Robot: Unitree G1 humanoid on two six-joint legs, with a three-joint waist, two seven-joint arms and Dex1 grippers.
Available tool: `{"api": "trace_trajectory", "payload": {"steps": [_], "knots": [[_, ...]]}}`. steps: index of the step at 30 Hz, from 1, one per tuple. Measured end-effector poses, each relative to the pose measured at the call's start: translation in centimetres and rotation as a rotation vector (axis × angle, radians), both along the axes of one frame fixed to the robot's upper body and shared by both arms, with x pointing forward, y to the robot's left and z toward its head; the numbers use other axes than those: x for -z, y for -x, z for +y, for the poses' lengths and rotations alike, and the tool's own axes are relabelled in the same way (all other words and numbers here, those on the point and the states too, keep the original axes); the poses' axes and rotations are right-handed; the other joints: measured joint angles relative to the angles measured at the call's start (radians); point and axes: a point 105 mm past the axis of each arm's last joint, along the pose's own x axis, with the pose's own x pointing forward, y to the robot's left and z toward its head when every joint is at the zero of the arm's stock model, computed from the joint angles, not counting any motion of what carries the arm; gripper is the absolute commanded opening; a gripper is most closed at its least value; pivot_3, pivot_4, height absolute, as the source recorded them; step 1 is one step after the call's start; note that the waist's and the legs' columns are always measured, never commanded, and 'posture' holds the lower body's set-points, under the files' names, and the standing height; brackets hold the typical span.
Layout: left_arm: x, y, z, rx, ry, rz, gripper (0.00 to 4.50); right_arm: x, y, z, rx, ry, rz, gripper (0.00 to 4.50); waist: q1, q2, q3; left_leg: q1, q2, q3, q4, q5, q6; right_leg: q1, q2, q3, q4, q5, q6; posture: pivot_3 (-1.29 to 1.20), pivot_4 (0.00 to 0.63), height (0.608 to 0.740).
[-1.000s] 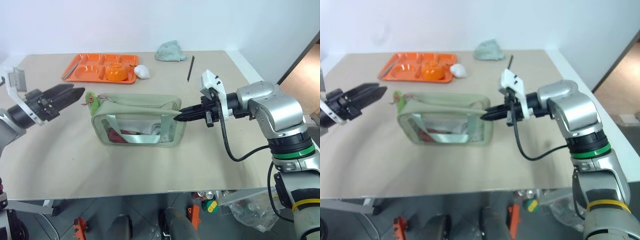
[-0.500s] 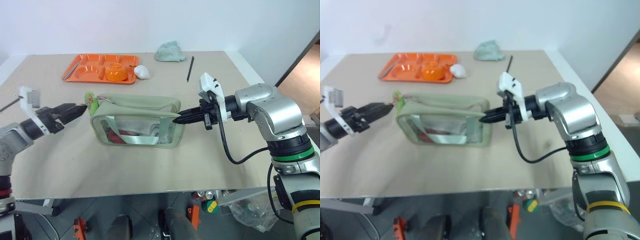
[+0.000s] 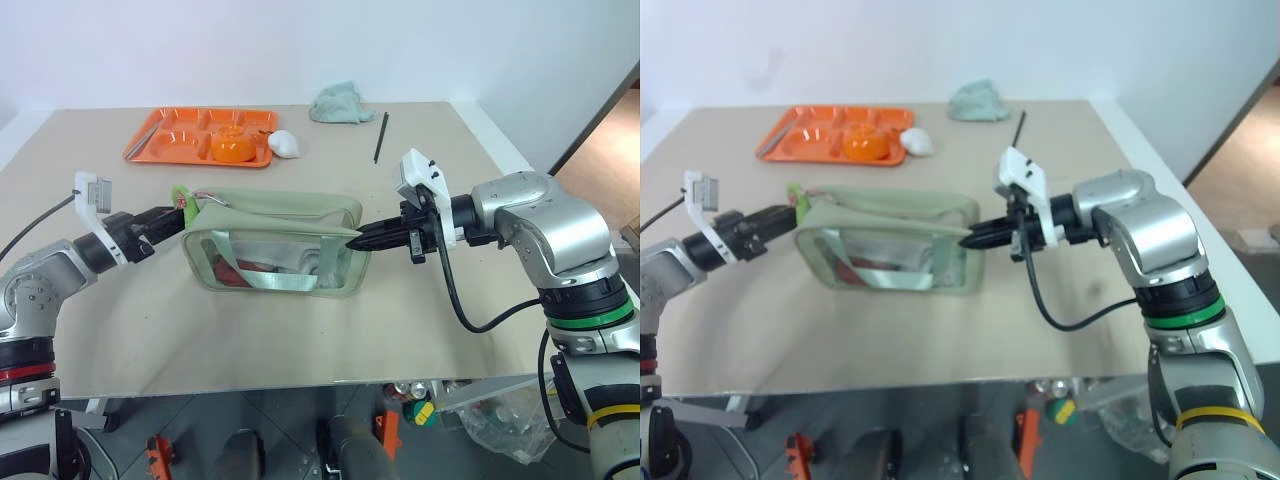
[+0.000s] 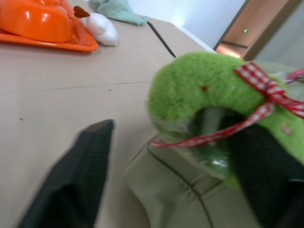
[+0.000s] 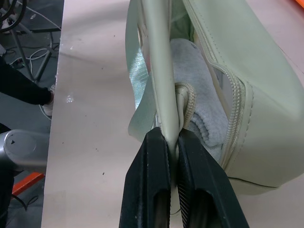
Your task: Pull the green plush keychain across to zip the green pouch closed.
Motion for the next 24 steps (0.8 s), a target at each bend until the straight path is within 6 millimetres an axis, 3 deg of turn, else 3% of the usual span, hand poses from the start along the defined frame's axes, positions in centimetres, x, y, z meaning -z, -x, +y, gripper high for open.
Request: {"api": "trace_trajectory", "payload": {"steps": [1,6,19,24], "knots": [[0.1,0.1,-0.1,0.007,0.009,0.009,1.84,0.0,0.0,0.0,0.0,-0.001,0.0,0.0,0.0,0.0,0.0,0.0,0.0,0.0,0.0,0.0,0.0,0.0,0.0,0.0,0.0,0.0,0.0,0.0,0.15,0.74],[-0.2,0.3,-0.2,0.021,0.032,0.015,0.1,0.0,0.0,0.0,0.001,-0.003,0.0,0.0,0.0,0.0,0.0,0.0,0.0,0.0,0.0,0.0,0.0,0.0,0.0,0.0,0.0,0.0,0.0,0.0,0.15,0.74],[-2.5,0.1,0.3,-0.011,0.031,-0.072,0.02,0.0,-0.1,0.2,-0.003,-0.012,0.001,0.0,0.0,0.0,0.0,0.0,0.0,0.0,0.0,0.0,0.0,0.0,0.0,0.0,0.0,0.0,0.0,0.0,0.15,0.74],[-5.8,-0.2,-0.7,0.024,0.026,-0.177,0.02,0.0,-0.1,0.2,-0.006,-0.014,-0.004,0.0,-0.001,0.0,0.0,0.0,0.0,0.0,0.0,0.0,0.0,0.0,0.0,0.0,0.0,0.0,0.0,0.0,0.15,0.74]]}}
